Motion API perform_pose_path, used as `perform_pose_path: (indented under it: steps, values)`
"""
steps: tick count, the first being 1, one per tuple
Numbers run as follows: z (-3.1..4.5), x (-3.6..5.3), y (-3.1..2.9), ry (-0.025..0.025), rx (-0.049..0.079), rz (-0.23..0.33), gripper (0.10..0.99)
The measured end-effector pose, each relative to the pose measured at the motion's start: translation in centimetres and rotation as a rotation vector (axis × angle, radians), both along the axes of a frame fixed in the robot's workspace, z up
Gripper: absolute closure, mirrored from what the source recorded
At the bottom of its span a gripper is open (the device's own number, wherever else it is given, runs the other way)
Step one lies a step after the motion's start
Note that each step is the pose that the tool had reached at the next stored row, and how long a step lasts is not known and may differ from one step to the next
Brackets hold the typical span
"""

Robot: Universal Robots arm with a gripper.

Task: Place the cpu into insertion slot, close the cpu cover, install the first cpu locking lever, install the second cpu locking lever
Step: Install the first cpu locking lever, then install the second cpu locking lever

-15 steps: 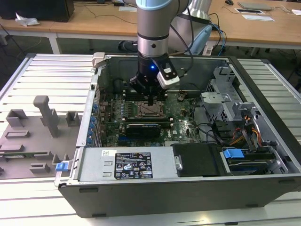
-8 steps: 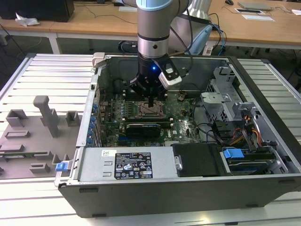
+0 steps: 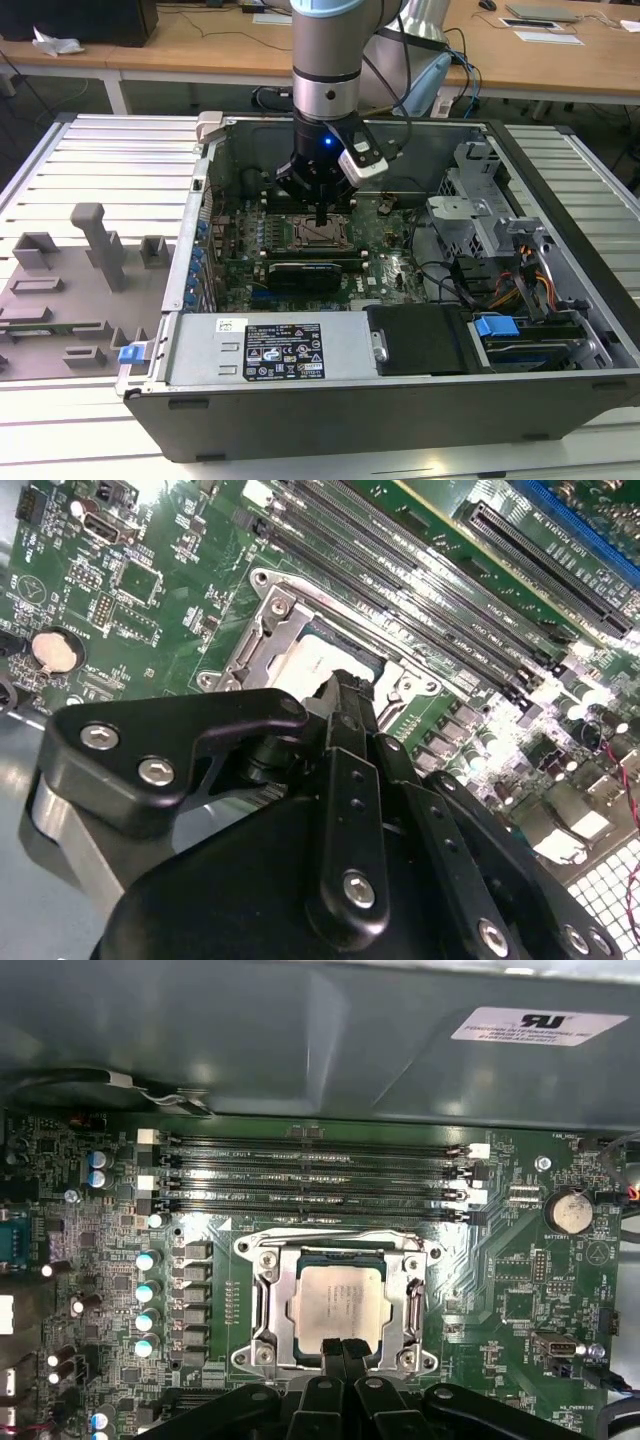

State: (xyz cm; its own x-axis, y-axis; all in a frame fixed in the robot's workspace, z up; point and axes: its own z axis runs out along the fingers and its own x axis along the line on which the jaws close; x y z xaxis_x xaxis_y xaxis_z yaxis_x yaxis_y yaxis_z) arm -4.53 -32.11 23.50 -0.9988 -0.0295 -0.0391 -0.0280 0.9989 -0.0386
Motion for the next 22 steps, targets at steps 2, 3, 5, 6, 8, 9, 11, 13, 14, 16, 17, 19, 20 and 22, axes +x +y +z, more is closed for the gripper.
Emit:
perform_pose_path:
  steps: [2, 3, 5, 6, 8, 9, 11, 13, 14, 16, 17, 19, 20, 22]
  values:
    - [0.01, 0.00, 0.00, 0.0000, 0.000, 0.000, 0.980]
    - [0.01, 0.00, 0.00, -0.0001, 0.000, 0.000, 0.980]
    - [0.02, 0.00, 0.00, 0.0000, 0.000, 0.000, 0.980]
    - [0.02, 0.00, 0.00, 0.0000, 0.000, 0.000, 0.980]
    - [0.03, 0.00, 0.00, 0.0000, 0.000, 0.000, 0.980]
    - [0.03, 0.00, 0.00, 0.0000, 0.000, 0.000, 0.980]
    - [0.04, 0.00, 0.00, 0.0000, 0.000, 0.000, 0.980]
    - [0.05, 0.00, 0.00, 0.0000, 0.000, 0.000, 0.980]
    - [0.06, 0.00, 0.00, 0.0000, 0.000, 0.000, 0.980]
    - [0.06, 0.00, 0.00, -0.0001, 0.000, 0.000, 0.980]
    - [0.06, 0.00, 0.00, 0.0000, 0.000, 0.000, 0.980]
    - [0.20, 0.00, -0.01, 0.0004, -0.001, 0.000, 0.980]
    - [0.33, 0.00, 0.00, 0.0002, -0.002, 0.000, 0.980]
    - [0.78, 0.00, 0.00, 0.0000, -0.002, 0.000, 0.980]
